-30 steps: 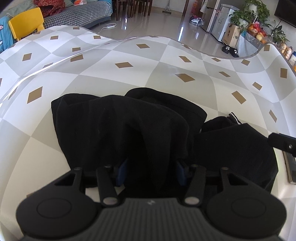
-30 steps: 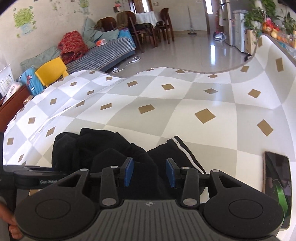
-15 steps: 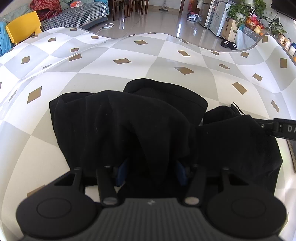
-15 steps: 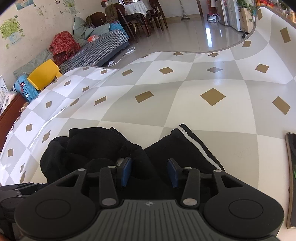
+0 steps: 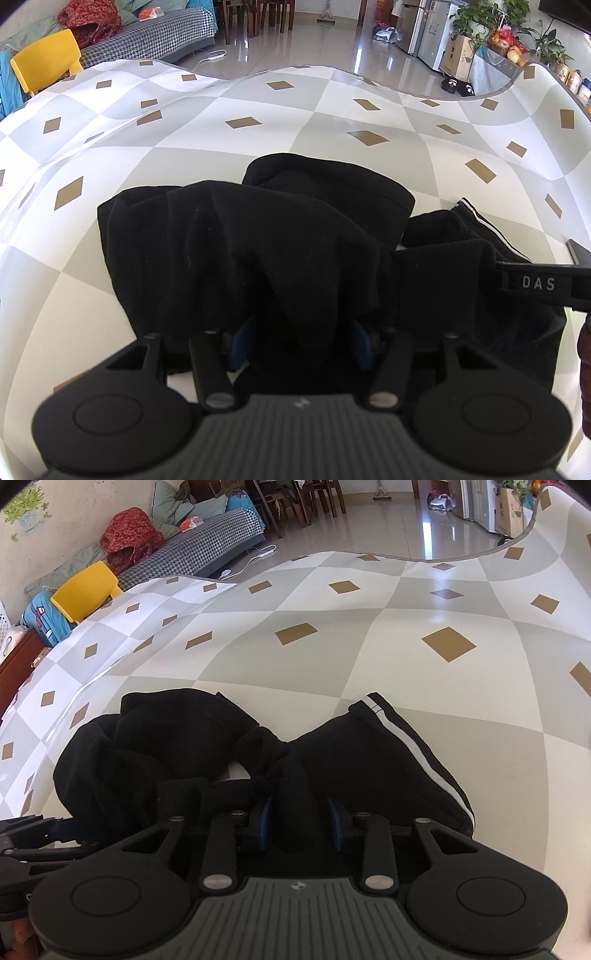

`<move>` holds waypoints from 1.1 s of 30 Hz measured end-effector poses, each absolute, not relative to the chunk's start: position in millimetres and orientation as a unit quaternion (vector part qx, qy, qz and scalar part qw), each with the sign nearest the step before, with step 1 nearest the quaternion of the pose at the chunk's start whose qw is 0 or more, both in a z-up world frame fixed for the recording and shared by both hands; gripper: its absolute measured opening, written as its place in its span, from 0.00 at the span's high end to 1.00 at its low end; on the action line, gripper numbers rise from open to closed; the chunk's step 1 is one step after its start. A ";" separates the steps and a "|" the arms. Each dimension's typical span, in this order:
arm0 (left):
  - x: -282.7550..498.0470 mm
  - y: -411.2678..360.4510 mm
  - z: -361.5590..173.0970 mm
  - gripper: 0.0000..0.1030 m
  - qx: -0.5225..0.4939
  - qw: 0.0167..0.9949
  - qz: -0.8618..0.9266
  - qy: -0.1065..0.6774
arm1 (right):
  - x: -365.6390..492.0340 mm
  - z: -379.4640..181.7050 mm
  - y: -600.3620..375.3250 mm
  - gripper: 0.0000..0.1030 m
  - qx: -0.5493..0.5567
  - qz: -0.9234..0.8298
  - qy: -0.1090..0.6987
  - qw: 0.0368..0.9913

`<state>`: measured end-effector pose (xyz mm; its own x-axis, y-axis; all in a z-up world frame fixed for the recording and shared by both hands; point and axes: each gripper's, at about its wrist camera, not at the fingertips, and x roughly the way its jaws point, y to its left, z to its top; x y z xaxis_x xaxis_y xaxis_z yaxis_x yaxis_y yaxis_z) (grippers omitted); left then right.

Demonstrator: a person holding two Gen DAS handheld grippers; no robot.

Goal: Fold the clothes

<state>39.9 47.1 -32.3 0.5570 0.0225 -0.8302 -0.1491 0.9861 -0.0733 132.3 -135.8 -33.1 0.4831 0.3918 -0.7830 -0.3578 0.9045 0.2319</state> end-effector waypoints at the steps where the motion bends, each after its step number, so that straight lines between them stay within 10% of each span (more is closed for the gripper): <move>1: 40.1 46.8 -32.5 0.50 -0.067 0.880 0.049 0.468 | 132.5 -33.2 -135.1 0.74 0.017 0.218 0.459 0.861; 33: 66.6 47.6 -36.1 0.49 -0.081 0.887 0.075 0.448 | 162.2 -36.7 -130.2 0.88 0.046 0.204 0.441 0.873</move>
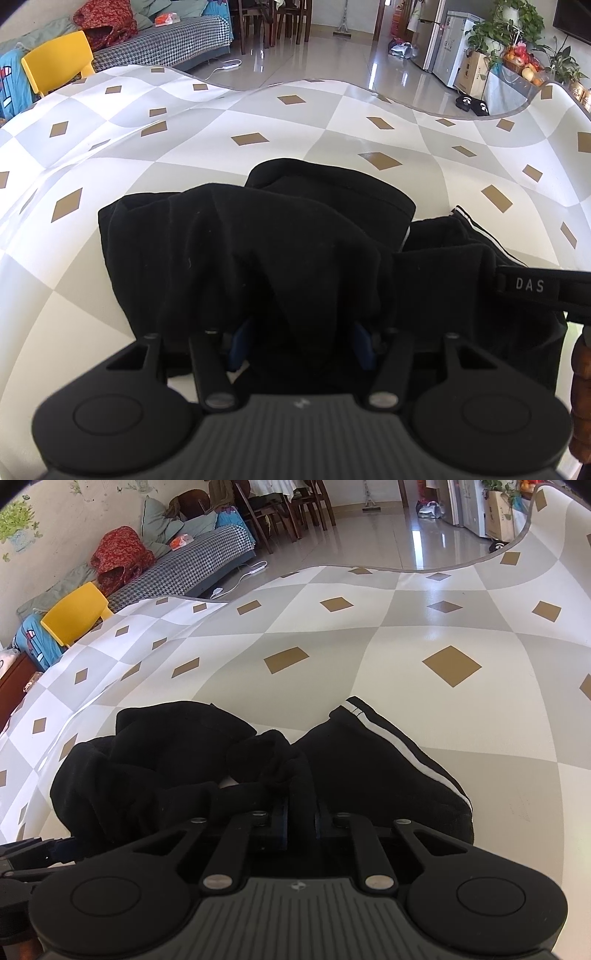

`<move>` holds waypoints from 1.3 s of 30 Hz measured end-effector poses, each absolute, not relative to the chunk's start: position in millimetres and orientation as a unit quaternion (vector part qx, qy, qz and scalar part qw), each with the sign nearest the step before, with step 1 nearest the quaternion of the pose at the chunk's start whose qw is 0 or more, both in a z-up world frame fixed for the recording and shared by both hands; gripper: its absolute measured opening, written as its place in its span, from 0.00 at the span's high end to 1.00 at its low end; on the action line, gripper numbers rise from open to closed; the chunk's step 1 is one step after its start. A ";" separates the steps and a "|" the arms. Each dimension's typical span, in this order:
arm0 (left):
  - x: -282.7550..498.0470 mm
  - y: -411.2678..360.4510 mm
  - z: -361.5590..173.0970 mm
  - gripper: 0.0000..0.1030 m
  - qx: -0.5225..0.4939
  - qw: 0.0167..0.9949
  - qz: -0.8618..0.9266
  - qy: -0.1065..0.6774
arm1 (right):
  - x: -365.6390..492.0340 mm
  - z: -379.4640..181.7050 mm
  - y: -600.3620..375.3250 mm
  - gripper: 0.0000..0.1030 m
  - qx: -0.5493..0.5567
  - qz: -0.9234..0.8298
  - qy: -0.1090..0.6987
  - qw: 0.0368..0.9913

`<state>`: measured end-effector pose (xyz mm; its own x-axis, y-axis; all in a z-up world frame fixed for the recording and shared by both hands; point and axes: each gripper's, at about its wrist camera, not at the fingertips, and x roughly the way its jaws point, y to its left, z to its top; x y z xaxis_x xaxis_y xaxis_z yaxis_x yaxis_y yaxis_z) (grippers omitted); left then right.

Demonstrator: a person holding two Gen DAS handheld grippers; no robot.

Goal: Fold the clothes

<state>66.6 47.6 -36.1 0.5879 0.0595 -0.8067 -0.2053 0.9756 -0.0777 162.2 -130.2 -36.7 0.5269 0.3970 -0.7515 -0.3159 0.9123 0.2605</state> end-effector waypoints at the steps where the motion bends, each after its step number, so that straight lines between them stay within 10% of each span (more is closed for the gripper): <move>1: 68.0 47.8 -36.1 0.49 -0.083 0.887 0.076 0.447 | 163.9 -36.7 -130.2 0.88 0.048 0.203 0.441 0.873; 39: 43.2 51.3 37.4 0.58 -0.061 0.938 0.087 0.330 | 113.9 65.6 -135.0 0.93 0.074 0.259 0.299 0.915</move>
